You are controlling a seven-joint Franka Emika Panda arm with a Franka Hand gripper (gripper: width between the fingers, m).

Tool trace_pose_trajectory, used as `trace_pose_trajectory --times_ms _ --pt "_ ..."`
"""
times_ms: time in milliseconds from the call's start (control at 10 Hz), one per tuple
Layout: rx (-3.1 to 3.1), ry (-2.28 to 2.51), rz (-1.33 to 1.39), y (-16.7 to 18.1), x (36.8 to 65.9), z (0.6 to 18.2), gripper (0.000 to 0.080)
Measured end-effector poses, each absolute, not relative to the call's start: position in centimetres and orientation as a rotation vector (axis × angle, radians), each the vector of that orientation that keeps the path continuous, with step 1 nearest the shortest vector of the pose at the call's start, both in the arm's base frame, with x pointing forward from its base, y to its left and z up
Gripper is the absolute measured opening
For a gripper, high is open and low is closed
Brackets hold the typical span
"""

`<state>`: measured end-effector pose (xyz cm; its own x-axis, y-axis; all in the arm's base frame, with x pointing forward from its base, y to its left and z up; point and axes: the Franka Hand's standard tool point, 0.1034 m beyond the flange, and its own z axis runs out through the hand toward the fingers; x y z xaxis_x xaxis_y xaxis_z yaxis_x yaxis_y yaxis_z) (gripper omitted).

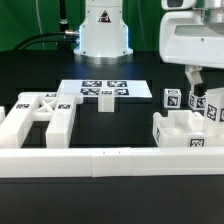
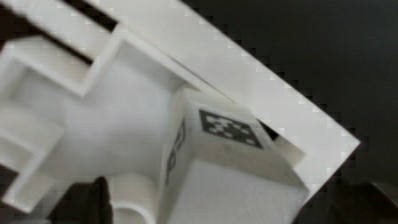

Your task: Assemble chair

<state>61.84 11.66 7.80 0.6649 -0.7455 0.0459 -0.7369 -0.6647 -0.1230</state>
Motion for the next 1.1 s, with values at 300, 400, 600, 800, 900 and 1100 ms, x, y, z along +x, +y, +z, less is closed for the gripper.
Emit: trace_pose_trajectory --times_ms 300,400,600,800,900,1100 --pt "-2.934 0.859 -0.159 11.64 61.83 7.79 0.0646" --pt "-2.971 0.74 -0.165 11.63 61.83 7.79 0.0649" --pt "-3.042 0.471 -0.174 11.69 61.81 7.75 0.0649" --pt "-3.094 0.157 -0.189 11.53 62.03 7.88 0.0649" --pt "-3.105 0.035 -0.192 11.63 62.05 7.87 0.0649" --pt "-3.118 -0.238 -0.199 11.49 62.12 7.9 0.0649"
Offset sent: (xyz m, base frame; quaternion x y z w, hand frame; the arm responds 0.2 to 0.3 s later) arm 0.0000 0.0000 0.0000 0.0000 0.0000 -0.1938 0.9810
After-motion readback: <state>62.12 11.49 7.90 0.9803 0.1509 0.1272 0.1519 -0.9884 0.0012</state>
